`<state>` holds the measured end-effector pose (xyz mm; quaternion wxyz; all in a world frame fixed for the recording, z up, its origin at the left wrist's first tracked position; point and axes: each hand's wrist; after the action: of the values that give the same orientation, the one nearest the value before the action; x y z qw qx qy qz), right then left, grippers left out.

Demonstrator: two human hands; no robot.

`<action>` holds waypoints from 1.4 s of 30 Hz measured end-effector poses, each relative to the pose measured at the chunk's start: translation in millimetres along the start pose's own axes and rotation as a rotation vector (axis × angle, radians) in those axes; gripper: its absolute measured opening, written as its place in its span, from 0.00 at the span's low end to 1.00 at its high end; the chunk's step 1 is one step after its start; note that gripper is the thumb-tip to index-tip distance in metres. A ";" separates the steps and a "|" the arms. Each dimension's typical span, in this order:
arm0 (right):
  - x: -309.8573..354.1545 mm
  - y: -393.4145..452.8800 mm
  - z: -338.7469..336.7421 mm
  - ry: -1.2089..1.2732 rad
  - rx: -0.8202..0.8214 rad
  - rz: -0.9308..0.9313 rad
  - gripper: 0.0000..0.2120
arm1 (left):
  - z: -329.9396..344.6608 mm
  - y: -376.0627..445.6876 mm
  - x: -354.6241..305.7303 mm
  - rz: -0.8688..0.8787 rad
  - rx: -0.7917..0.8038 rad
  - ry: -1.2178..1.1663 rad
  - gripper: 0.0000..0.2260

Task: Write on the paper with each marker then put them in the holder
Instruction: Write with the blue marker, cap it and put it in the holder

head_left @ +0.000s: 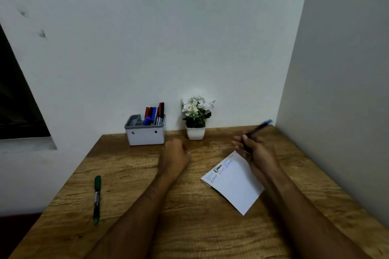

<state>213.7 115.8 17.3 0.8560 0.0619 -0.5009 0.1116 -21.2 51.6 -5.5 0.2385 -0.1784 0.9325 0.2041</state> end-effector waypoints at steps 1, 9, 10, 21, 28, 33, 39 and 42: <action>0.2 2.2 -5.8 -0.044 -0.042 -0.018 0.07 | 1.4 -3.2 -5.0 0.088 0.012 0.002 0.07; 1.7 7.2 -33.8 -0.362 -0.161 -0.142 0.05 | 25.4 -19.3 -39.2 0.492 0.338 -0.091 0.18; 1.1 8.6 -35.0 -0.406 -0.147 -0.157 0.05 | 27.1 -20.9 -40.7 0.496 0.373 -0.079 0.18; -19.8 18.5 -29.7 -0.815 -0.012 -0.249 0.06 | 43.4 -26.6 -28.1 0.527 0.428 -0.079 0.19; -23.2 19.4 -28.6 -0.928 0.008 -0.242 0.03 | 45.6 -26.7 -26.6 0.516 0.425 -0.072 0.20; -22.4 17.6 -24.4 -1.022 0.025 -0.271 0.03 | 43.6 -27.5 -27.9 0.517 0.424 -0.065 0.20; -25.2 18.8 -22.8 -1.109 0.068 -0.262 0.04 | 42.2 -29.5 -28.7 0.504 0.426 -0.073 0.20; -24.5 20.2 -23.7 -1.116 0.042 -0.275 0.07 | 40.3 -30.1 -29.7 0.511 0.425 -0.078 0.20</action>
<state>217.0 137.4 -15.9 0.4674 0.1931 -0.8618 -0.0402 31.2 51.8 -31.4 0.2469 0.1226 0.9591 0.0651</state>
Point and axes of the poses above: each hand's wrist, its own y-axis towards the middle knuckle, its own z-axis out of the palm, x = y × z, and after that the axes turned 4 degrees about x, right-handed
